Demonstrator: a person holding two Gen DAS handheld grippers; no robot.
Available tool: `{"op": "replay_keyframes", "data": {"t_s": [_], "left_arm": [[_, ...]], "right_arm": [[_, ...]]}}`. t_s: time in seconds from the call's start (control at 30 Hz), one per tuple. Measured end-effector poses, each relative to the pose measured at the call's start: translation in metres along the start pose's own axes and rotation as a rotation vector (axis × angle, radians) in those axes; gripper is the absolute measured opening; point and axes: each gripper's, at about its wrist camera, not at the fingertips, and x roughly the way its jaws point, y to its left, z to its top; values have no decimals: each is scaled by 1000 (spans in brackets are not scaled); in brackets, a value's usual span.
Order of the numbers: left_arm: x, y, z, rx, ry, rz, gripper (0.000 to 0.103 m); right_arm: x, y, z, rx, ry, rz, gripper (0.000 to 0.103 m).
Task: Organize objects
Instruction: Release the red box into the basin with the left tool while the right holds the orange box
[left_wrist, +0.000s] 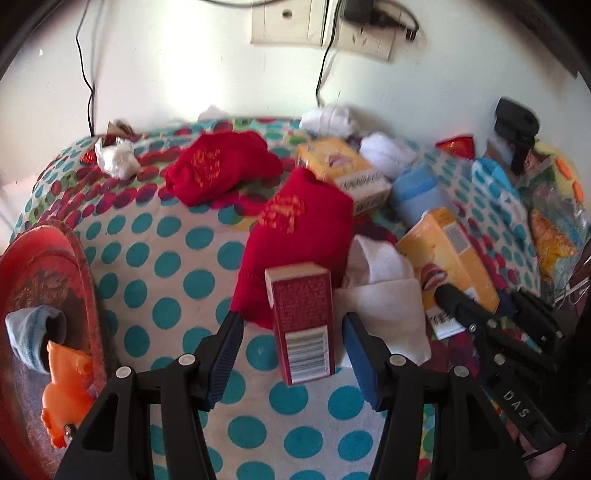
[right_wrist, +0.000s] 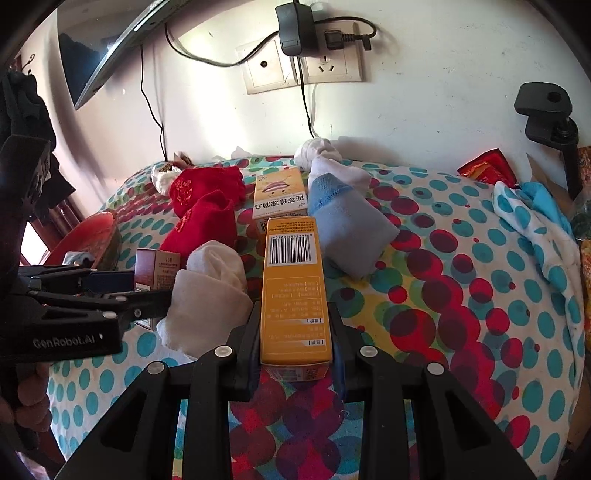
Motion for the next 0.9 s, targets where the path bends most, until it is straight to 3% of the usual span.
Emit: {"op": "replay_keyframes", "data": {"t_s": [0.1, 0.13, 0.17, 0.57, 0.9], "left_arm": [[5, 1, 1, 2, 21, 3, 54], [7, 0, 1, 11, 30, 14, 37], [11, -1, 0, 24, 45, 27, 30], [-16, -10, -9, 117, -4, 45, 30], [-52, 12, -13, 102, -48, 96, 30]], "right_arm": [[-1, -2, 0, 13, -5, 8, 28], [0, -3, 1, 15, -2, 12, 28], [0, -3, 1, 20, -3, 10, 28], [-1, 3, 0, -4, -3, -34, 28], [-1, 5, 1, -12, -3, -65, 28]]}}
